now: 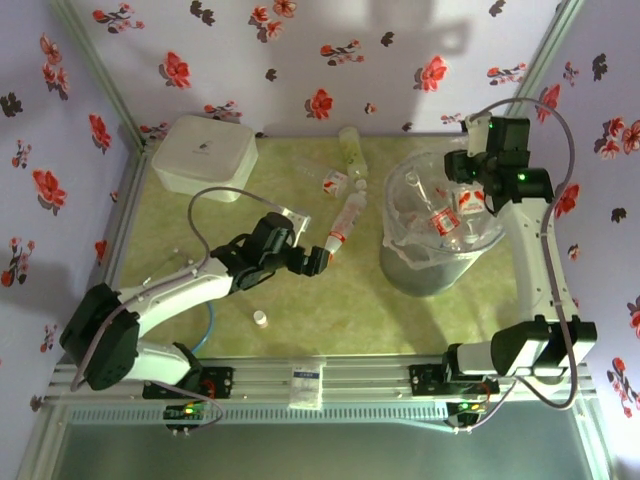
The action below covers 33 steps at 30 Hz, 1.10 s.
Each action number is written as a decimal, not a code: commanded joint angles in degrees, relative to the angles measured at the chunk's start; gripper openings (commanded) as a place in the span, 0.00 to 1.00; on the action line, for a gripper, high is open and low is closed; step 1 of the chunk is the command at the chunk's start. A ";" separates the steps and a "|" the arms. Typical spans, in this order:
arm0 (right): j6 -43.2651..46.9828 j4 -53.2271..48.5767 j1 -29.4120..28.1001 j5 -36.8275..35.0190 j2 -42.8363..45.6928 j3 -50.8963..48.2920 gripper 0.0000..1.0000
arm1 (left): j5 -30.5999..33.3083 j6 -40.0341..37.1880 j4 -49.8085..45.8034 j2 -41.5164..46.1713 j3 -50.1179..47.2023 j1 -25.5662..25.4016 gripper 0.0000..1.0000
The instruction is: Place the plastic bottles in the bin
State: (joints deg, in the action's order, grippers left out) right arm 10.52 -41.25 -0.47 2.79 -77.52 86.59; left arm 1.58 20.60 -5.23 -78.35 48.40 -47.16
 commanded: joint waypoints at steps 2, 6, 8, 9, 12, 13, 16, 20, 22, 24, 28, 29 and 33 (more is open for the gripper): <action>-2.50 -2.01 -0.23 3.41 1.75 -2.30 0.56 | 0.96 0.06 -0.69 -1.01 2.35 -0.48 1.00; -4.42 -4.97 -0.20 6.41 2.05 3.32 0.72 | 0.96 -0.39 -1.21 -0.76 2.31 -0.48 1.00; -5.70 -7.15 -0.24 6.49 1.85 7.58 0.80 | 0.96 -0.22 -1.10 -0.99 2.39 -0.48 1.00; -6.09 -8.16 -0.18 6.21 1.69 9.37 0.81 | 0.96 -0.12 -1.07 -1.15 2.48 -0.48 1.00; -7.40 -10.44 -0.19 4.68 1.63 13.90 0.82 | 0.71 -0.03 -1.00 -1.92 3.20 -0.48 1.00; -7.90 -10.94 -0.15 4.36 1.61 14.81 0.80 | 0.49 -0.12 -0.91 -2.21 3.47 -0.48 1.00; -8.97 -12.29 -0.15 4.47 1.14 15.51 0.67 | -0.18 -0.21 -0.58 -3.09 4.19 -0.48 1.00; -10.56 -10.95 -0.15 5.52 -0.01 11.34 0.53 | -0.53 -0.08 -0.64 -4.00 4.77 -0.66 1.00; -11.49 -9.29 -0.17 4.81 -0.05 8.12 0.47 | -0.45 0.05 -0.90 -4.09 4.69 -0.81 1.00; -12.45 -6.89 -0.10 4.91 0.54 4.55 0.42 | -0.44 0.23 -0.92 -3.84 4.23 -0.92 1.00; -14.67 -4.09 -0.11 7.98 1.36 1.03 0.39 | -0.44 0.84 0.10 -3.46 2.89 -0.98 1.00; -15.06 -4.00 -0.13 8.73 1.41 1.01 0.39 | -0.52 1.00 0.46 -3.64 2.85 -1.01 1.00; -15.58 -4.86 -0.06 7.74 2.55 3.56 0.45 | -1.01 1.20 1.51 -5.27 3.68 -1.10 1.00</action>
State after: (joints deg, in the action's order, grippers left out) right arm -3.27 -44.36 -0.47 9.41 -76.07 89.21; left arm 1.34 20.82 -4.78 -82.32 51.40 -47.75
